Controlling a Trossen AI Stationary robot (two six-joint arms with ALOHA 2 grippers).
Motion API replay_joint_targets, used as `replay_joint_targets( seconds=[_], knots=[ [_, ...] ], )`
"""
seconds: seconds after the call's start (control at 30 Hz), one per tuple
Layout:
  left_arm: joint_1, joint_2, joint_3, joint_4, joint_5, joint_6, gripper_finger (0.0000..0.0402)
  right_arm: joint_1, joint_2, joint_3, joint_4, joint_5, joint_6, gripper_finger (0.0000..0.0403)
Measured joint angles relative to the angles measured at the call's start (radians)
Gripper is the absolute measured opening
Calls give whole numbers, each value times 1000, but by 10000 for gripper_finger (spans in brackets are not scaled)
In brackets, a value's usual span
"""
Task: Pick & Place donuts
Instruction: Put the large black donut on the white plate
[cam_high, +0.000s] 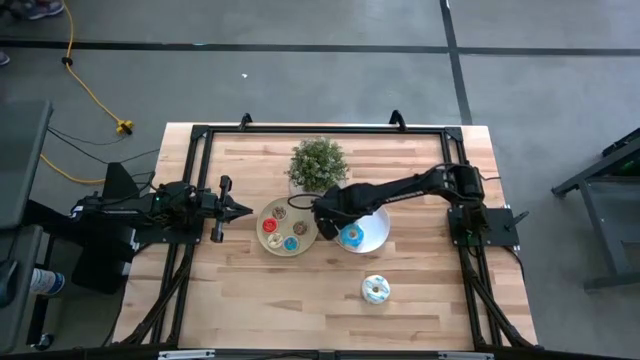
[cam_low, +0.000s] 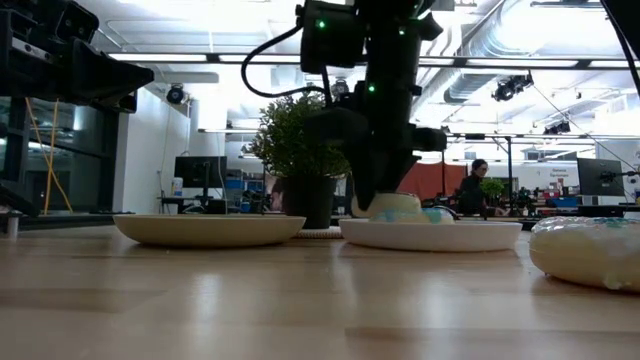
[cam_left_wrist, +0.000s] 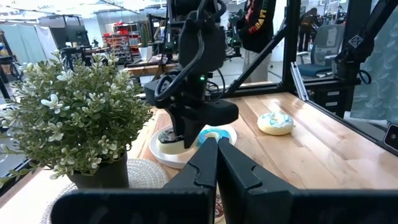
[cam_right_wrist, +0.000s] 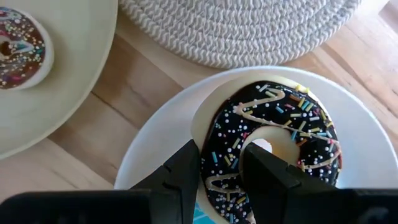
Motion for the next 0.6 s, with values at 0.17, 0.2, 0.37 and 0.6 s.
replay_joint_targets(
  seconds=[0.17, 0.2, 0.37, 0.6],
  knots=[
    [0, 0, 0, 0, 0, 0, 1, -17, 0, -1, 0, 0, -43, 108],
    [0, 0, 0, 0, 0, 0, 1, -20, 0, -1, 0, 2, -54, 108],
    [0, 0, 0, 0, 0, 0, 1, -24, 0, -1, 3, 1, -63, 108],
    [0, 0, 0, 0, 0, 0, 1, -25, 0, -1, -8, 19, -85, 108]
  ],
)
